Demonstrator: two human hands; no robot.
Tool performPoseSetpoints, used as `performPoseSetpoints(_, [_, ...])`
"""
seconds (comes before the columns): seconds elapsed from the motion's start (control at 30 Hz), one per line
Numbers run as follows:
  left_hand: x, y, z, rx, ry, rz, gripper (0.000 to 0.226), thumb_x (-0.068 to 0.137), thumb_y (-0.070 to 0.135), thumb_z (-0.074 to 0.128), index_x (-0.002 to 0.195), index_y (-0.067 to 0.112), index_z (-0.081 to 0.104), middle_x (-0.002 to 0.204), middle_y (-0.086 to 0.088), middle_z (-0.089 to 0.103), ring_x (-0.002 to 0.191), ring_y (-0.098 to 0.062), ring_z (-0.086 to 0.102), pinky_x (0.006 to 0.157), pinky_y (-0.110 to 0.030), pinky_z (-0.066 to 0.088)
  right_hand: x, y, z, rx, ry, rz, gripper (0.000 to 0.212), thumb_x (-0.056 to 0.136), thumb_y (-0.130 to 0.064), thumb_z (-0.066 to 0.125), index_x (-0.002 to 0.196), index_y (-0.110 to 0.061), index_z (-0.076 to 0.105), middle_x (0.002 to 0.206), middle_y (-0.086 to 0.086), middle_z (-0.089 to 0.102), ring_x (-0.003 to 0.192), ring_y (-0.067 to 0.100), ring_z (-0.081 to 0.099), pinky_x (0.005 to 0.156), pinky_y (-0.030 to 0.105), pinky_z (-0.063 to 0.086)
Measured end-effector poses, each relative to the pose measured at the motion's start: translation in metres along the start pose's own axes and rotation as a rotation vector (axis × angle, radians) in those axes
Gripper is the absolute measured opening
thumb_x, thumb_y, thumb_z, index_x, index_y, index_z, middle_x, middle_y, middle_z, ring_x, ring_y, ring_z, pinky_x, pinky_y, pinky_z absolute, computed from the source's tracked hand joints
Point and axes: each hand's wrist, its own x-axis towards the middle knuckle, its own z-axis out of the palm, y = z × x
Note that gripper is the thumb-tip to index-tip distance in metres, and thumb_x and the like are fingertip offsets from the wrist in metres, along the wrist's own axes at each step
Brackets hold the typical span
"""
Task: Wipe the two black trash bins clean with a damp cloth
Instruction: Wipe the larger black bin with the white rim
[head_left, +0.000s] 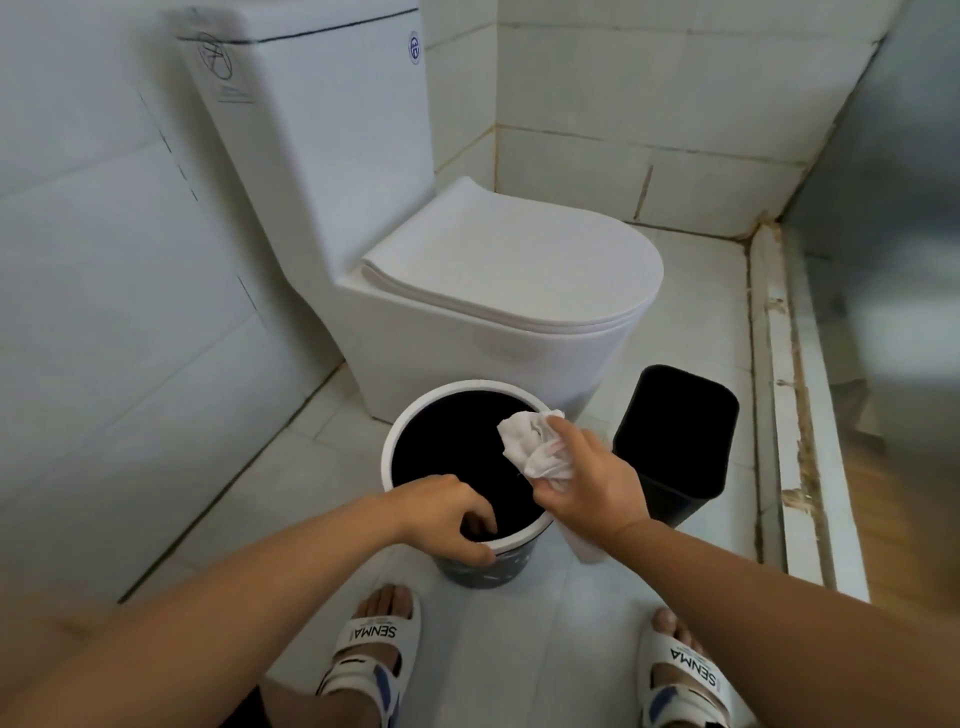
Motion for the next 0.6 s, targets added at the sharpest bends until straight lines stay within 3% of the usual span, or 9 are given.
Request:
performPoseSetpoints(0.13, [0.001,0.004,0.014,0.005,0.025,0.035,0.029,0.091,0.05,0.063,0.103,0.025,0.073,0.091,0.008,0.073,0.075,-0.011,0.064,0.07,-0.037,0.055,-0.002,0.0,0.005,-0.018,0.029,-0.013,0.079,0.083,-0.053,0.072,0.152,-0.03,0.043,0.128,0.004,0.063,0.098,0.032,0.069,0.075,0.04,0.057])
performPoseSetpoints(0.27, [0.005,0.01,0.033,0.081,0.125,0.074,0.024,0.097,0.041,0.059,0.091,0.018,0.065,0.083,-0.001,0.069,0.068,-0.017,0.057,0.064,-0.029,0.039,-0.003,0.001,0.008,-0.037,0.071,-0.042,0.076,0.08,-0.055,0.067,0.149,-0.03,0.047,0.119,0.004,0.066,0.09,0.031,0.07,0.067,0.038,0.054])
performPoseSetpoints(0.37, [0.007,0.01,0.037,0.122,0.156,0.049,0.029,0.097,0.043,0.058,0.093,0.015,0.065,0.086,-0.008,0.072,0.075,-0.026,0.064,0.066,-0.029,0.04,-0.004,0.001,0.009,-0.019,0.068,-0.03,0.076,0.083,-0.05,0.073,0.15,-0.03,0.045,0.12,0.002,0.064,0.091,0.028,0.068,0.07,0.038,0.057])
performPoseSetpoints(0.6, [0.008,0.003,0.041,0.251,0.204,0.08,0.029,0.091,0.039,0.061,0.091,0.011,0.069,0.082,-0.011,0.071,0.074,-0.031,0.066,0.067,-0.032,0.047,-0.005,-0.001,0.009,0.003,0.069,-0.029,0.077,0.084,-0.05,0.073,0.152,-0.03,0.043,0.122,0.002,0.063,0.093,0.028,0.068,0.073,0.038,0.058])
